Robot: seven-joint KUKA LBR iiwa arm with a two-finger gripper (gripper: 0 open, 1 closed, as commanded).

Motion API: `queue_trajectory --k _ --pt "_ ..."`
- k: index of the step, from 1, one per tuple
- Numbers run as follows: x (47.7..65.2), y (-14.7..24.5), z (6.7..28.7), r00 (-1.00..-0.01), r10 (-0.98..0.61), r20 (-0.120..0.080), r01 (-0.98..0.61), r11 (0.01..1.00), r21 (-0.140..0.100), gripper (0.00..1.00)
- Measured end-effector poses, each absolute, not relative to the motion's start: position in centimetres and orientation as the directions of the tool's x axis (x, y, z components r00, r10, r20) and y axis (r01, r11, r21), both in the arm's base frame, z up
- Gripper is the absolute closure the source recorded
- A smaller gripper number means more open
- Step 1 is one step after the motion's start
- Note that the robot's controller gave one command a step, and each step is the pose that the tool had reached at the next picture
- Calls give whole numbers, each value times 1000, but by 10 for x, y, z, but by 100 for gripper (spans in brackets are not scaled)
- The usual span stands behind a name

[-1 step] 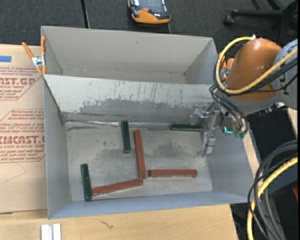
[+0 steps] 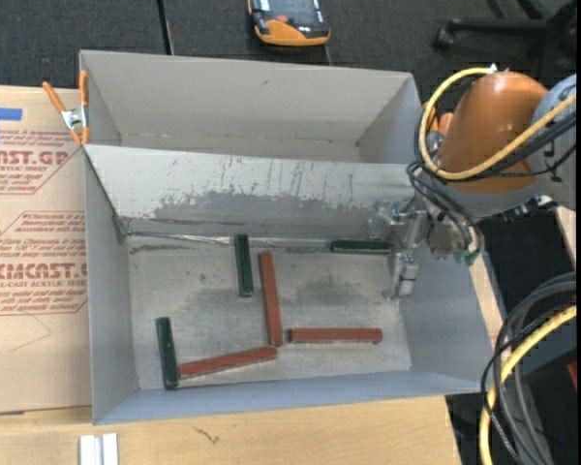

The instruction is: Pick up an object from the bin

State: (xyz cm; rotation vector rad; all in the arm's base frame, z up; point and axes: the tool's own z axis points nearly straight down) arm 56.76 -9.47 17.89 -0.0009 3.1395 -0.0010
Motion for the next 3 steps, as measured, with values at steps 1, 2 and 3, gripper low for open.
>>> queue_trajectory --k 1,2,3 --pt "529 -62 112 -998 68 -5 68 998 1 0" --pt "508 -49 98 -1000 -5 5 -5 1000 0 0" --pt "510 -24 99 -1000 20 0 20 1000 2 0"
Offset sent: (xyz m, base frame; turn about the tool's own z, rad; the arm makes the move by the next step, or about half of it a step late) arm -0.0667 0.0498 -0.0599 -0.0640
